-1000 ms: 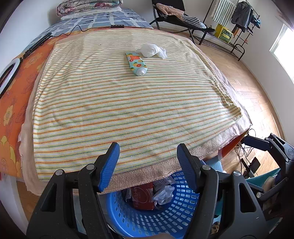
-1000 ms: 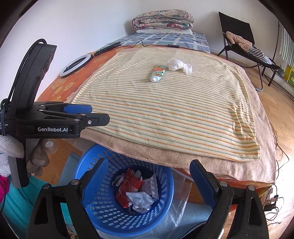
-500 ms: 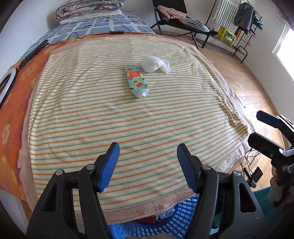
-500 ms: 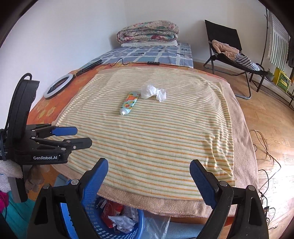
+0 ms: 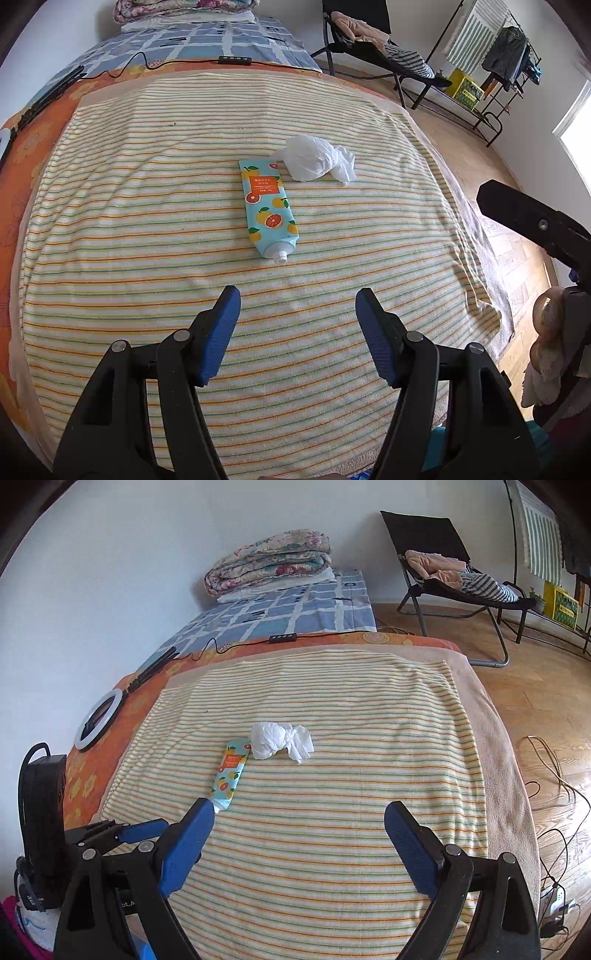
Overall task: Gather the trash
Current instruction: 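Move the left gripper to the blue tube while the right gripper approaches the white tissue, then grasp the blue tube with the left gripper while the right gripper grasps the white tissue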
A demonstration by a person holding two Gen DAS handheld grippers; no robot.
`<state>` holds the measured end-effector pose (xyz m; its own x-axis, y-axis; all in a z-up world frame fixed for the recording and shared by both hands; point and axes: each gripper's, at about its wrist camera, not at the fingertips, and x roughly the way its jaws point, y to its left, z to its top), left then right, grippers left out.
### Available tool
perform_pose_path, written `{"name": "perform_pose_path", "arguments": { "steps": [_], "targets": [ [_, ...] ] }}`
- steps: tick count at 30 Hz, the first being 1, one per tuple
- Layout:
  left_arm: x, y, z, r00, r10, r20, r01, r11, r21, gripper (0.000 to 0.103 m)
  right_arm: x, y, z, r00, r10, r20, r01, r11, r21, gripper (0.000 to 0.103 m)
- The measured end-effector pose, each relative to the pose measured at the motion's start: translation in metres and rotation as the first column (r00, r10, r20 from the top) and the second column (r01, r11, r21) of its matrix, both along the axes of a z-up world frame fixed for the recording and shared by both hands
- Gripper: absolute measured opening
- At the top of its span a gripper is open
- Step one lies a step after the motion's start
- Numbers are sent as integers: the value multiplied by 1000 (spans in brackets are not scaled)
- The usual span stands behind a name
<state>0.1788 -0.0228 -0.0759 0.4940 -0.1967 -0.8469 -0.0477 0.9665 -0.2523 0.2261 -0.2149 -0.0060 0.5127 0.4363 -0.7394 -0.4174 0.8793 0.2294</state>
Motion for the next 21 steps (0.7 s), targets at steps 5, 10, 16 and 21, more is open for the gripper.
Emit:
{"name": "perform_pose_path", "arguments": {
  "steps": [5,10,16,21],
  "targets": [
    [28,7,-9,999,40,-14,-40,999,-27,67,32,15,-8,999,-21,-42,23,999,44,95],
    [47,14,-20,998,49,-28,-50,998,-29,66,60,27,-24,993,-38,-108,48,994,96,95],
    [59,16,-31,998,38,-45,-39,999,-17,60,84,39,-48,985,-56,-163,74,992,102,94],
    [68,17,-32,999,36,-34,-35,999,27,39,96,46,-66,975,-67,-210,93,989,118,92]
  ]
}}
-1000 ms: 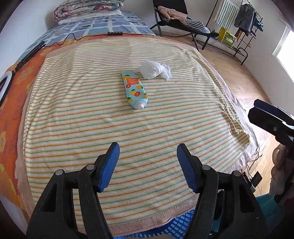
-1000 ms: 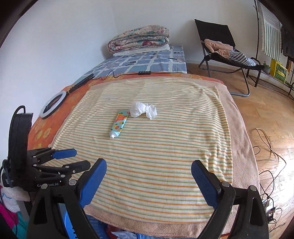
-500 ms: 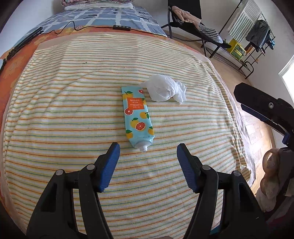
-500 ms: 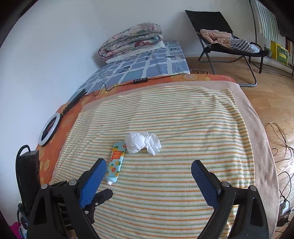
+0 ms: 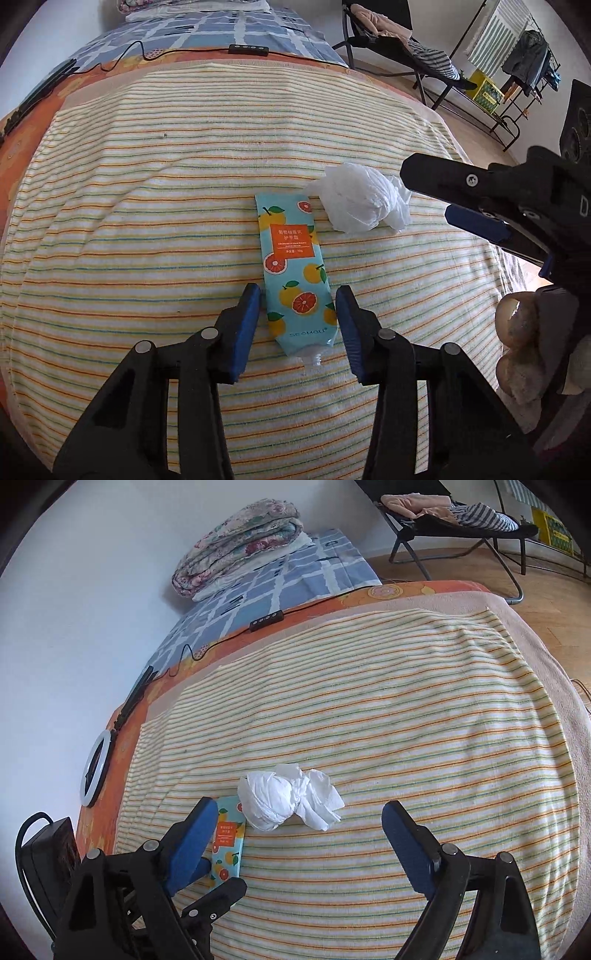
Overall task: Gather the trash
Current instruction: 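Grasp the blue tube with the left gripper while the right gripper grasps the white tissue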
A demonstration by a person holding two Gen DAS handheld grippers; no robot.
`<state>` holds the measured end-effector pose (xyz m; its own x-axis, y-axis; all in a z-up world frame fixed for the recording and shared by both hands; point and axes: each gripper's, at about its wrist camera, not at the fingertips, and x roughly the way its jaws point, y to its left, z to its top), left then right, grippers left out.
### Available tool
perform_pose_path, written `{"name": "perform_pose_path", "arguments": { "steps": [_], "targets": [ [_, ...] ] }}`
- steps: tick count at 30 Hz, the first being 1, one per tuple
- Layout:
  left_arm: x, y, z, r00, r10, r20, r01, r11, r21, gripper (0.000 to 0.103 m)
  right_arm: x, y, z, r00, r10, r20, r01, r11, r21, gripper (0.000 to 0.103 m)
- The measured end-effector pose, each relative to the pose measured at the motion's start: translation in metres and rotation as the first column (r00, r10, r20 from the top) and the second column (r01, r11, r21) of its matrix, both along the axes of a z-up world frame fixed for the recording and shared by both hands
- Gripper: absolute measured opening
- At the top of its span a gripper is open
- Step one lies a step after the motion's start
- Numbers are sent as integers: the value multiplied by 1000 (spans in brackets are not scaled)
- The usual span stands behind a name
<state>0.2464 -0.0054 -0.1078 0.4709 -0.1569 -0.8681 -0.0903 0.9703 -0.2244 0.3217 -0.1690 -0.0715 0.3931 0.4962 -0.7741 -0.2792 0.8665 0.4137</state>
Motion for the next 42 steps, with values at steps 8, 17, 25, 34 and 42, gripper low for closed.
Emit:
{"name": "perform_pose_path", "arguments": {
  "steps": [8,17,25,34,42],
  "targets": [
    [-3,10,-1,1000,-5,26,5,1000,5,38,8,16,-17,1000,5,-16,-5,1000,-11,91],
    [-16,25,3,999,21,29,-21,1000,9,37,10,29,-24,1000,27,12,-27,999,-44,66],
    [-30,32,9,999,30,41,-31,999,33,37,-6,34,-13,995,81,52,-78,995,-55,33],
    [-48,30,19,998,15,57,-18,998,52,37,-36,29,13,984,126,128,-112,988,-110,31],
    [-73,21,42,996,2,95,-7,999,53,37,-66,15,31,976,150,155,-131,983,-127,30]
  ]
}}
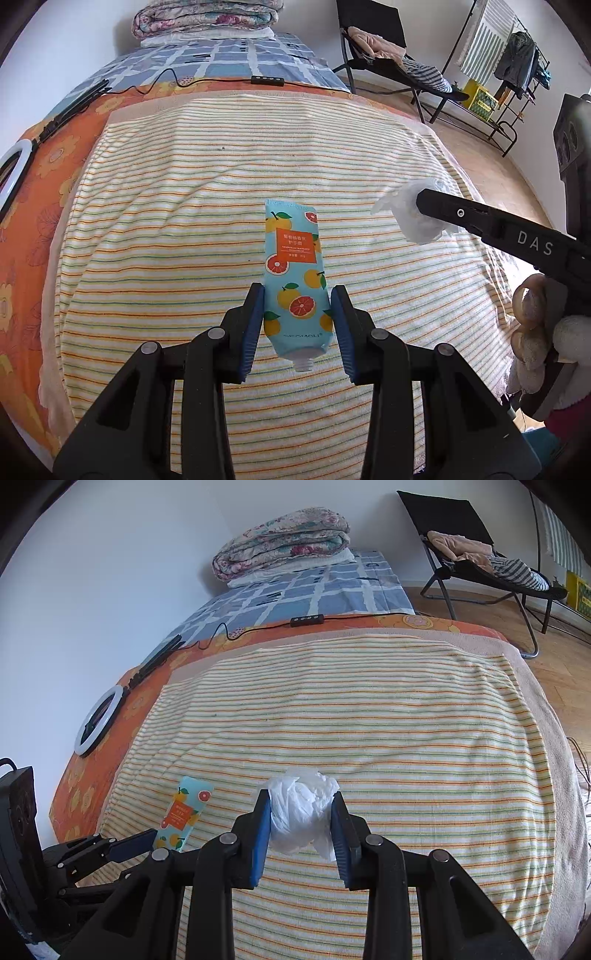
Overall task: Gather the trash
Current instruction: 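Grasp the blue tube with the left gripper while the right gripper grasps the white tissue, then lift the tube and tissue and carry both over the blue basket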
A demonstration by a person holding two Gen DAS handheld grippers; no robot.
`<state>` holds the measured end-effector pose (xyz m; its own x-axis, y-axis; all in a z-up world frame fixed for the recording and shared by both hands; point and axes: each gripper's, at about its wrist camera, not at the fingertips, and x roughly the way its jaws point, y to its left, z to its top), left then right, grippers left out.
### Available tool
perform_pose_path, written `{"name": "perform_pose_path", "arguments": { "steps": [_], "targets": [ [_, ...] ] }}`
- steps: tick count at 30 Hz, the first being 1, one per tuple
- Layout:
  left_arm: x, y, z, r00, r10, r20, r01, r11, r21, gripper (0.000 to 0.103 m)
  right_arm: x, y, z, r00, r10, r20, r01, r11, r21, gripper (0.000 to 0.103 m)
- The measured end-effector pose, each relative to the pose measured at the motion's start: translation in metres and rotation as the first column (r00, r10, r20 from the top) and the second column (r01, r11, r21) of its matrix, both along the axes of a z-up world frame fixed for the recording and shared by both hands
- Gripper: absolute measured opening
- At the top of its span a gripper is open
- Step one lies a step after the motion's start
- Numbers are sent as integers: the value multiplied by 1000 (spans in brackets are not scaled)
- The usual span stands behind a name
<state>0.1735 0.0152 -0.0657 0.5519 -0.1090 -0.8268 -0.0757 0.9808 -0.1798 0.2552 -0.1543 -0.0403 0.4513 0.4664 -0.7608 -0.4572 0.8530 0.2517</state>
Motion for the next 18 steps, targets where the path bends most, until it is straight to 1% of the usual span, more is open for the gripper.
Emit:
{"name": "perform_pose_path", "arguments": {
  "steps": [11,18],
  "targets": [
    [-47,-12,32,998,-24,62,23,999,24,37,-65,-6,28,996,57,72,-54,998,-44,31],
    [-78,-22,42,996,-42,82,39,999,37,37,-108,-9,39,991,103,83,-99,994,-46,30]
  ]
}}
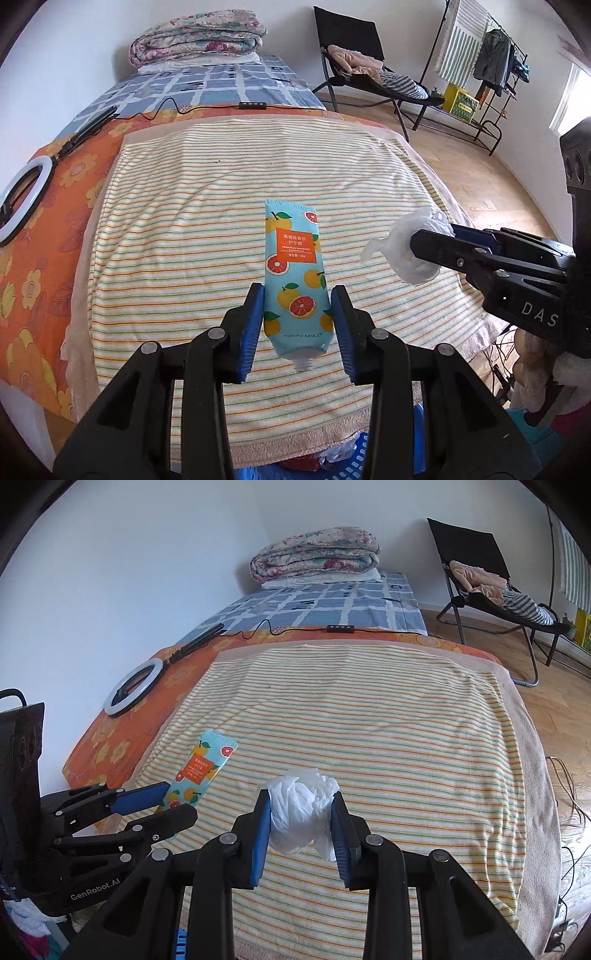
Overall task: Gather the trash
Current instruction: 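Lift the tube and tissue and carry both over the blue basket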
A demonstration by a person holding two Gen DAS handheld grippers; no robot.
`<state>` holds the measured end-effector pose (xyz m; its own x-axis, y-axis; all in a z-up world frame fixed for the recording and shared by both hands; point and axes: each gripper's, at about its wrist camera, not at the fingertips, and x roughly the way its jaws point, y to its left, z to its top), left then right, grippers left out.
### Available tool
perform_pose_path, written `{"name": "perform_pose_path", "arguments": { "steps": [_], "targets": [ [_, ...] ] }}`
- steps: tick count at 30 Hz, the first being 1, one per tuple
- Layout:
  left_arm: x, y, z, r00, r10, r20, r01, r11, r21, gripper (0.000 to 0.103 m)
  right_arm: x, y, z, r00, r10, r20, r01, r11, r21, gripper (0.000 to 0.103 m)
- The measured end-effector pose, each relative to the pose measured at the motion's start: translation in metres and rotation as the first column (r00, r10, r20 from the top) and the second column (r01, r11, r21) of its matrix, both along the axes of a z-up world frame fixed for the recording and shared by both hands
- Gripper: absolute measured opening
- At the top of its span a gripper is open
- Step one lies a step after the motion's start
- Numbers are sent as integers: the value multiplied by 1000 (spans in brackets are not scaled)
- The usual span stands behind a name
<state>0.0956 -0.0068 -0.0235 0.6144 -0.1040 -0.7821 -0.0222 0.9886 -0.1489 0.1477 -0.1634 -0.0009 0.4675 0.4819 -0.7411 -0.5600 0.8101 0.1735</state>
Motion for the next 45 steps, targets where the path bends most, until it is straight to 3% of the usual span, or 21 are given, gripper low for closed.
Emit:
{"name": "perform_pose_path", "arguments": {
  "steps": [14,26,45],
  "targets": [
    [-62,-13,-4,999,-32,-3,31,999,-6,37,-66,-27,-12,999,36,-15,-37,999,-13,31],
    [-110,-26,-28,996,-70,-61,67,997,-49,37,-121,-45,-31,996,82,-28,-83,996,-40,30],
    [-160,-48,-71,977,-138,-160,126,988,-87,37,-161,-54,-71,988,109,-109,-116,992,-59,30]
  ]
}}
